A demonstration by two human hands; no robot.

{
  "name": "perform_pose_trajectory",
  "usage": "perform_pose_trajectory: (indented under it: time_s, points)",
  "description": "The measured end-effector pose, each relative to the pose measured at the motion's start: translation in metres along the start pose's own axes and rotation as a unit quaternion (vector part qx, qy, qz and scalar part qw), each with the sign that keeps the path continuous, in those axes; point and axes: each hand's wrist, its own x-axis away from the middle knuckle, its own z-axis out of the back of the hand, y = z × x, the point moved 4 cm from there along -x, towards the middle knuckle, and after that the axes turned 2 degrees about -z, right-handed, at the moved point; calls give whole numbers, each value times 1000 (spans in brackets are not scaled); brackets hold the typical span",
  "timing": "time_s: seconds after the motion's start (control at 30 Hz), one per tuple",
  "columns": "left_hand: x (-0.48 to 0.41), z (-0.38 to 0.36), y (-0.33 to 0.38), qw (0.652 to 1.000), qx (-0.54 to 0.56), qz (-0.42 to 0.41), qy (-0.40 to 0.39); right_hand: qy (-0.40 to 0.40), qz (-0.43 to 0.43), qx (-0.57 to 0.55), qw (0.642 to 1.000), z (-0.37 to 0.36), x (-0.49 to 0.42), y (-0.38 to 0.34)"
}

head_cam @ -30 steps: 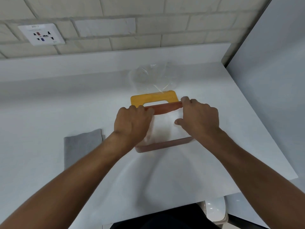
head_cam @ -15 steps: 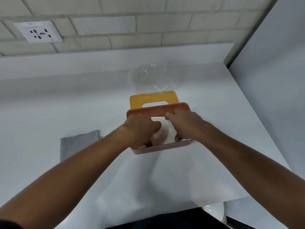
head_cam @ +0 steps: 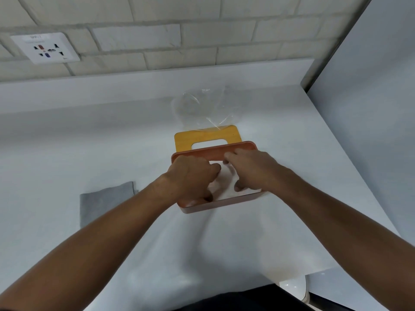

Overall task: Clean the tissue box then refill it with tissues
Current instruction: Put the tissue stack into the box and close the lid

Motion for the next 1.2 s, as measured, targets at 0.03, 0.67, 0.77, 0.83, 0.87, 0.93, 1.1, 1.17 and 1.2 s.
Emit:
perform_pose_trajectory:
  time_s: [0.03, 0.67, 0.77, 0.83, 0.87, 0.93, 1.1, 1.17, 1.2]
  points:
    - [0, -1, 1, 1000, 8, -2, 1, -1, 5, 8, 1000, -3, 1, -2]
    - [6, -2, -1, 995, 50, -10, 85, 8, 102, 31, 994, -1, -4, -10]
    - [4, 0, -2, 995, 42, -6, 86, 1, 97, -4, 995, 1, -7, -11]
    - [3, 5, -7, 994, 66, 21, 84, -6, 105, 5, 994, -3, -6, -13]
    - [3, 8, -9, 993, 78, 31, 89, 3, 111, 18, 994, -3, -5, -14]
    - [3, 11, -12, 989, 93, 50, 102, 38, 109, 9, 993, 1, -4, -11]
    - [3, 22, -19, 986, 98, 95, 93, 104, 9, -69, 992, 20, -5, 6]
    - [3, 23, -15, 984, 110, 102, 92, 109, 10, -64, 992, 17, -5, 5]
    - [3, 23, -13, 984, 114, 96, 98, 100, 15, -77, 992, 15, -4, 5]
